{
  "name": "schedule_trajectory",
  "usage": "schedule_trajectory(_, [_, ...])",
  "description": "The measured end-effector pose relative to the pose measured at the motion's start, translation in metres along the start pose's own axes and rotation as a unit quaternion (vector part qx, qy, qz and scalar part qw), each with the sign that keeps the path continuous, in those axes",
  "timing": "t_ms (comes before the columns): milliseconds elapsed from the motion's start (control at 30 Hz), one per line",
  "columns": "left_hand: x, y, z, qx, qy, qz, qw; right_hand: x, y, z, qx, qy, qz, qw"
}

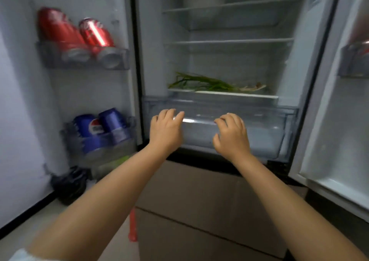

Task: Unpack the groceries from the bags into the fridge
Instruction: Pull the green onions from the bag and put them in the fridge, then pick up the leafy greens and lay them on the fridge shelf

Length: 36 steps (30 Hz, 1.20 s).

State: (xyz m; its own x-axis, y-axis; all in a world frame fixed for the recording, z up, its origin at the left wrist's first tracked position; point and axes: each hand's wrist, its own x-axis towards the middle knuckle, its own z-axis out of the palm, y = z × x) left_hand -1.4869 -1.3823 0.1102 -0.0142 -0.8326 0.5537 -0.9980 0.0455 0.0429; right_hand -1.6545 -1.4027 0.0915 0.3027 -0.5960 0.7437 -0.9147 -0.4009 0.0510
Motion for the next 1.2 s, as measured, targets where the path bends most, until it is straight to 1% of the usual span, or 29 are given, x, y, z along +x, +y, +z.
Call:
schedule_trajectory(67, [-0.035, -0.023, -0.003, -0.013, -0.02, -0.071, 0.997, -0.011, -0.035, 0.01, 0.027, -0.032, -0.036, 0.998])
schedule_trajectory(133, [-0.071, -0.051, -0.009, -0.003, -0.036, -0.13, 0.991, -0.025, -0.078, 0.014, 0.064, -0.079, -0.077, 0.992])
schedule_trajectory(200, [-0.109, -0.087, -0.018, 0.026, -0.054, -0.163, 0.985, -0.037, -0.128, 0.019, 0.103, -0.108, -0.117, 0.982])
schedule_trajectory(267, [-0.139, -0.121, -0.03, 0.048, -0.065, -0.186, 0.979, -0.044, -0.173, 0.022, 0.145, -0.128, -0.129, 0.972])
schedule_trajectory(400, [-0.223, -0.223, -0.063, 0.099, -0.101, -0.275, 0.951, -0.066, -0.303, 0.023, 0.246, -0.159, -0.167, 0.941])
schedule_trajectory(500, [-0.278, -0.301, -0.083, 0.135, -0.133, -0.31, 0.932, -0.079, -0.399, 0.029, 0.295, -0.192, -0.191, 0.917])
schedule_trajectory(667, [-0.355, -0.417, -0.097, 0.158, -0.194, -0.326, 0.912, -0.096, -0.543, 0.049, 0.33, -0.252, -0.204, 0.886])
schedule_trajectory(733, [-0.381, -0.455, -0.094, 0.156, -0.223, -0.333, 0.903, -0.105, -0.587, 0.06, 0.324, -0.281, -0.203, 0.88])
schedule_trajectory(833, [-0.414, -0.506, -0.079, 0.138, -0.269, -0.343, 0.889, -0.116, -0.638, 0.089, 0.312, -0.353, -0.186, 0.862])
schedule_trajectory(933, [-0.437, -0.557, -0.049, 0.112, -0.315, -0.36, 0.871, -0.125, -0.678, 0.134, 0.299, -0.437, -0.157, 0.834])
schedule_trajectory(1067, [-0.449, -0.628, 0.002, 0.081, -0.364, -0.373, 0.849, -0.131, -0.725, 0.216, 0.29, -0.536, -0.091, 0.788])
schedule_trajectory(1200, [-0.436, -0.715, 0.067, 0.068, -0.41, -0.363, 0.834, -0.124, -0.777, 0.317, 0.269, -0.599, -0.043, 0.753])
